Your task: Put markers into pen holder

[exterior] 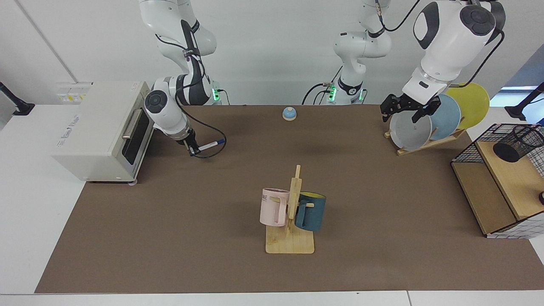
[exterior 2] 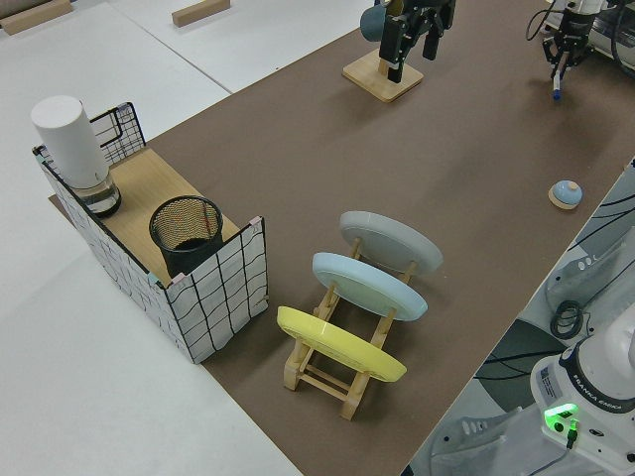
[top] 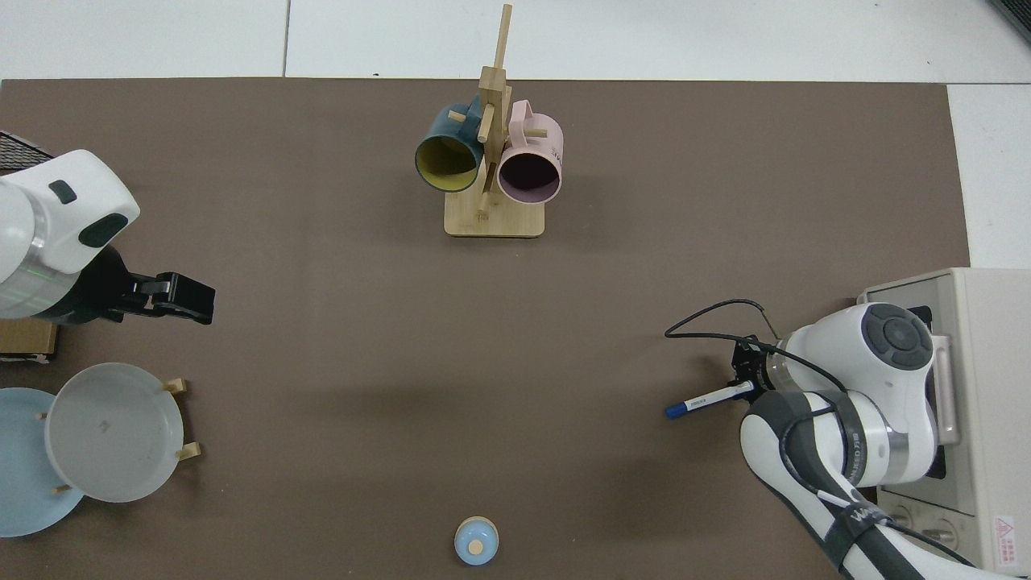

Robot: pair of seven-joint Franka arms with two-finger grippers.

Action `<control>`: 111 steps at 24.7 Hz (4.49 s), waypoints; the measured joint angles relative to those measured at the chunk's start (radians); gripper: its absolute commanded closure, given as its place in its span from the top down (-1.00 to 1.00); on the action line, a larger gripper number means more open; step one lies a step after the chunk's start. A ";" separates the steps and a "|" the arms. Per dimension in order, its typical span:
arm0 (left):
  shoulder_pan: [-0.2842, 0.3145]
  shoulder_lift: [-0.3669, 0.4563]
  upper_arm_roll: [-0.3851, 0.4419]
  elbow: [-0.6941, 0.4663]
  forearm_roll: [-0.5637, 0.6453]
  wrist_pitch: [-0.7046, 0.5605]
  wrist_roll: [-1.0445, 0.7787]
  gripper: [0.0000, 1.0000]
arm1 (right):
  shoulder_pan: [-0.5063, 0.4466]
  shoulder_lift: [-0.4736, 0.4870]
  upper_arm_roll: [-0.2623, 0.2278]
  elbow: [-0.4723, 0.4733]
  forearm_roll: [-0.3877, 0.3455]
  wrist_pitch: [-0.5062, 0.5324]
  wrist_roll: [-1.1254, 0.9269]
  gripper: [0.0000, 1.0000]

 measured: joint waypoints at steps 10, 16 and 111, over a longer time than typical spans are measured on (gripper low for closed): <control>0.000 0.000 0.000 0.000 0.000 0.000 0.000 1.00 | 0.015 -0.068 0.003 0.274 0.087 -0.269 -0.046 -1.00; 0.000 0.000 0.000 0.000 0.000 0.000 0.000 1.00 | 0.105 -0.065 0.009 0.406 0.108 -0.269 0.001 -1.00; -0.266 -0.096 -0.042 -0.234 -0.179 0.433 1.144 -1.00 | 0.516 0.180 -0.006 0.667 0.157 0.065 0.712 -1.00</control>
